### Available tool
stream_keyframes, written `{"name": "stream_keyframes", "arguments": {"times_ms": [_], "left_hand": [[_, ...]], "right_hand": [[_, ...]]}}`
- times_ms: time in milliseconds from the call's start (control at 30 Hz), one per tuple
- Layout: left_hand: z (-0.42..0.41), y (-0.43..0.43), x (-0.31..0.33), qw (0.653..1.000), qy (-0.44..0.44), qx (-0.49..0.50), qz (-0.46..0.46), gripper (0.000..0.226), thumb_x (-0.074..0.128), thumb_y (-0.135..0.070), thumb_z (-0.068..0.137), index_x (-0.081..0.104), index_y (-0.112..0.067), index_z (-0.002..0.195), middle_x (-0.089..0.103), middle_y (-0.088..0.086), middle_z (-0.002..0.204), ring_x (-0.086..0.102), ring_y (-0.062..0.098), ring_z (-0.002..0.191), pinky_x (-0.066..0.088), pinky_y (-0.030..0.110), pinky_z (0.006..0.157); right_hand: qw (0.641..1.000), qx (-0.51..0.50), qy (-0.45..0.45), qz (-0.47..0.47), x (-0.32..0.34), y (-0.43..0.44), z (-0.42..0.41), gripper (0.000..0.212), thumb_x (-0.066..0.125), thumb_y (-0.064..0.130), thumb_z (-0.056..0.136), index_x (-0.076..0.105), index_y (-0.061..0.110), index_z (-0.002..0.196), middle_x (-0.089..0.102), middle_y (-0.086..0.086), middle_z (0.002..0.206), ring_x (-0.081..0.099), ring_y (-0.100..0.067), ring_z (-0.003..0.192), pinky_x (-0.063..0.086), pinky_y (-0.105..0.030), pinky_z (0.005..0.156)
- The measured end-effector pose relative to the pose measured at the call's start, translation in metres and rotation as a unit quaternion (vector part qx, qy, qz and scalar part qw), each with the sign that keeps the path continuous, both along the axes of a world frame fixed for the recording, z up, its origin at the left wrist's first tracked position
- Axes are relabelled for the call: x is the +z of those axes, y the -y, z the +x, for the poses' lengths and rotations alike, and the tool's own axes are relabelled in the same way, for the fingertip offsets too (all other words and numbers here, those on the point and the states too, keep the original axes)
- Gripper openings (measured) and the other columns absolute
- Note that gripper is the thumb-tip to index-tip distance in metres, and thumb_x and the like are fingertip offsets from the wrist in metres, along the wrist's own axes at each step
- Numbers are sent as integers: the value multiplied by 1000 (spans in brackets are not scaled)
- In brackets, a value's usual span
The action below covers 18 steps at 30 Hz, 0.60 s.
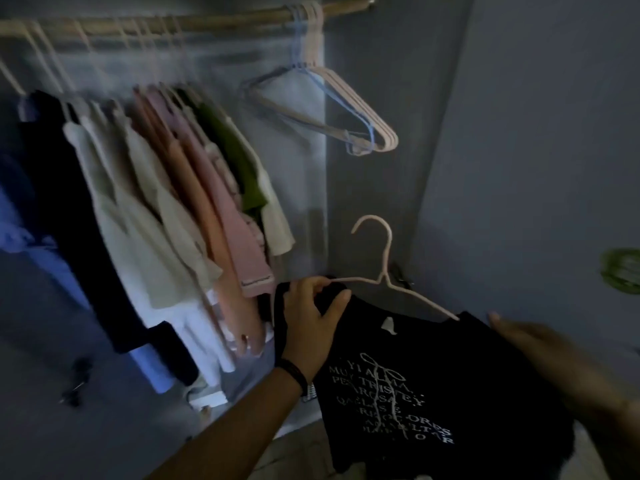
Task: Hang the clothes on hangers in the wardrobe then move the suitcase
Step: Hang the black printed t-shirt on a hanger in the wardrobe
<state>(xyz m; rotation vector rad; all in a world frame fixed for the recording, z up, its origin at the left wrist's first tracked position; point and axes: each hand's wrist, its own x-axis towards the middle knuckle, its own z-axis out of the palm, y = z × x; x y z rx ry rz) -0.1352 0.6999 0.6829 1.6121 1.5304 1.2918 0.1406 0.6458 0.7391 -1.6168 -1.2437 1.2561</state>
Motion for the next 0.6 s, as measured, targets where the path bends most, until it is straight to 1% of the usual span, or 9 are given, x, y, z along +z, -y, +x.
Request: {"name": "stream_keyframes", "arguments": {"times_ms": [67,133,200,267,333,400,433,533,600], "left_hand": [[32,4,-10,996,54,-62,-37,33,62,-54,80,57,-24,93,53,-1,103,53,16,99,46,35,92],[64,8,-15,989,36,-133,-61,16,59,-50,86,56,-36,93,54,-3,105,52,15,103,45,31,94],[91,10,-12,980,21,-189,-51,17,55,-54,87,57,-38,93,56,-7,105,51,13,106,42,25,94],[111,10,-2,970,41,-227,-72,18,54,-45,91,58,-27,94,54,-17,102,51,8,108,41,22,94],[124,7,9,963,62,-242,-103,15,55,-35,93,60,-21,96,51,-22,95,54,6,100,42,12,87],[131,0,16,959,63,-252,-118,19,54,-33,94,61,-16,94,55,-16,86,58,6,87,42,6,74],[133,-5,20,957,61,-257,-124,20,54,-33,94,61,-14,93,58,-11,84,59,7,83,43,7,71],[131,-20,32,955,54,-261,-131,22,51,-34,96,58,-13,95,64,7,92,62,18,88,47,22,75],[125,-32,39,963,46,-242,-113,19,49,-34,96,56,-17,93,63,4,91,60,17,88,44,19,75]], "right_hand": [[999,-36,22,7,-3,5,-2,45,49,48,85,75,26,55,73,9,69,64,-13,74,44,-27,76],[998,-49,42,20,-8,10,-6,51,41,53,85,75,23,61,73,10,70,65,-13,77,44,-32,86],[996,-71,36,41,-10,16,-11,58,35,52,90,75,17,69,74,3,75,67,-13,78,46,-30,82],[995,-92,23,41,-11,16,-15,62,31,50,95,75,11,74,74,-1,75,69,-14,72,49,-30,74],[995,-95,-10,36,-10,15,-21,64,28,51,96,75,11,78,75,-1,77,70,-13,71,50,-30,71],[994,-98,-20,51,-7,12,-26,63,27,51,96,75,13,82,75,-4,83,71,-16,79,53,-34,76],[994,-93,-24,55,-7,10,-26,61,27,50,97,75,12,86,75,-6,86,71,-20,82,54,-36,78],[994,-27,-57,94,-4,3,-22,48,36,43,99,71,11,98,73,-9,94,69,-23,92,52,-37,81],[994,20,-27,103,-2,-6,-17,54,50,60,85,69,10,91,70,-11,84,67,-21,80,48,-38,72]]}}
